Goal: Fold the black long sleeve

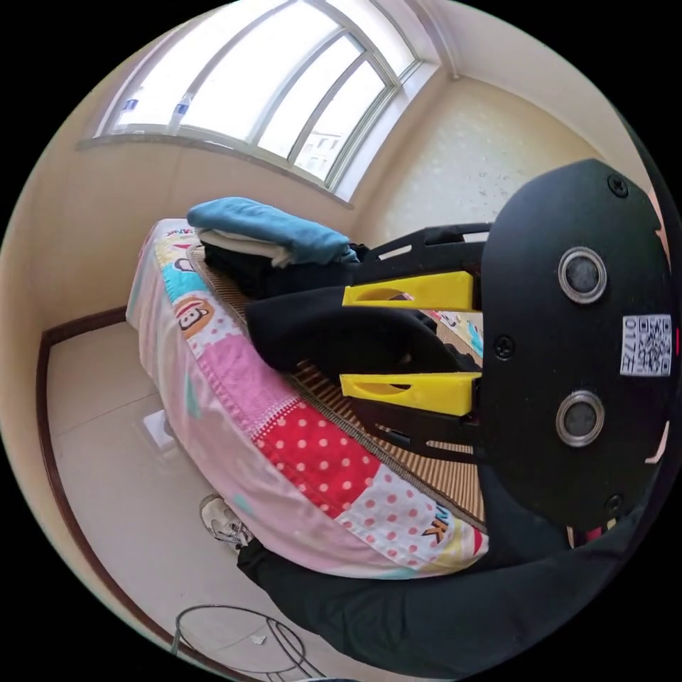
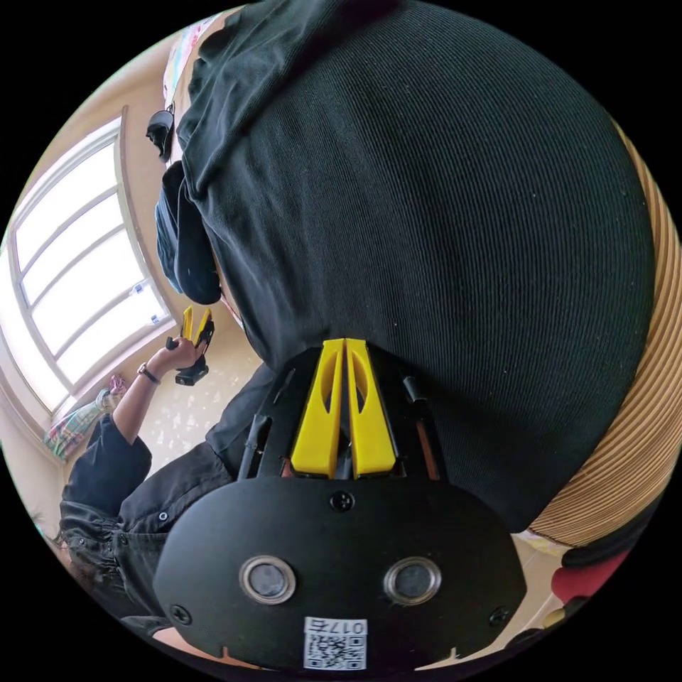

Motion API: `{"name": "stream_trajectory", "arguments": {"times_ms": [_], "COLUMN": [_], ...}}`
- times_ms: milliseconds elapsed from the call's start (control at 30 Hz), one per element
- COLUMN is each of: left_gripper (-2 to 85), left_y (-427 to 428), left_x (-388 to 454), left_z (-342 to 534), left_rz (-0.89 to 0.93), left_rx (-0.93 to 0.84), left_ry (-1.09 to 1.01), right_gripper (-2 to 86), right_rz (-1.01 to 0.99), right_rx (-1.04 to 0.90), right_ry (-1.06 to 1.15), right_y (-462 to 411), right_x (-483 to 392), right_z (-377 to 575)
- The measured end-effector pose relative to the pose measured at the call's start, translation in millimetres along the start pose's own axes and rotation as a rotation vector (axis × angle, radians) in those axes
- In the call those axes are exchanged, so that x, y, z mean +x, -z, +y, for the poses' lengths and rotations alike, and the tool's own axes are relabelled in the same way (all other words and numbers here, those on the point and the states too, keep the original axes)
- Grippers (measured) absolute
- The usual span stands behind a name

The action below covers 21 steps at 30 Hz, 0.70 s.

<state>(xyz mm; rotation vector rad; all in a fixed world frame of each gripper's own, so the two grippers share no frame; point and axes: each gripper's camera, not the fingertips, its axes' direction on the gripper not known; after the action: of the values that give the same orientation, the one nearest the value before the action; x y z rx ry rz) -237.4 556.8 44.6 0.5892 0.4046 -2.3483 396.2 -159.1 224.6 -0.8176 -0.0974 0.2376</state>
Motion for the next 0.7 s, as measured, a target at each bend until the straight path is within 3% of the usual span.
{"name": "stream_trajectory", "arguments": {"times_ms": [133,267,367,533,567,700], "left_gripper": [10.8,4.2,3.8,3.7,3.8,6.2], "left_y": [-9.8,-18.9,-33.9,-62.4,-64.8,-79.8], "left_x": [-11.1,9.8,50.2,120.5,126.6,137.2], "left_z": [-29.2,-32.4,-0.7,159.2,183.3,369.8], "left_rz": [0.213,0.267,0.42,0.607,0.593,0.366], "left_rx": [-0.072,-0.184,-0.383,-0.637,-0.658,-0.863], "left_ry": [0.038,0.006,-0.084,-0.209,-0.24,-0.706], "right_gripper": [0.5,0.4,0.5,0.5,0.5,0.8], "right_rz": [-0.008,-0.03,-0.075,-0.079,-0.077,-0.098], "right_rx": [0.02,0.029,0.029,0.023,0.02,0.018], "right_ry": [-0.042,-0.063,-0.084,-0.078,-0.075,-0.068], "right_y": [3.9,5.8,7.3,10.0,10.1,11.1], "right_x": [4.7,11.4,20.3,27.2,27.7,34.5], "right_z": [5.3,9.4,13.5,22.6,23.4,33.7]}}
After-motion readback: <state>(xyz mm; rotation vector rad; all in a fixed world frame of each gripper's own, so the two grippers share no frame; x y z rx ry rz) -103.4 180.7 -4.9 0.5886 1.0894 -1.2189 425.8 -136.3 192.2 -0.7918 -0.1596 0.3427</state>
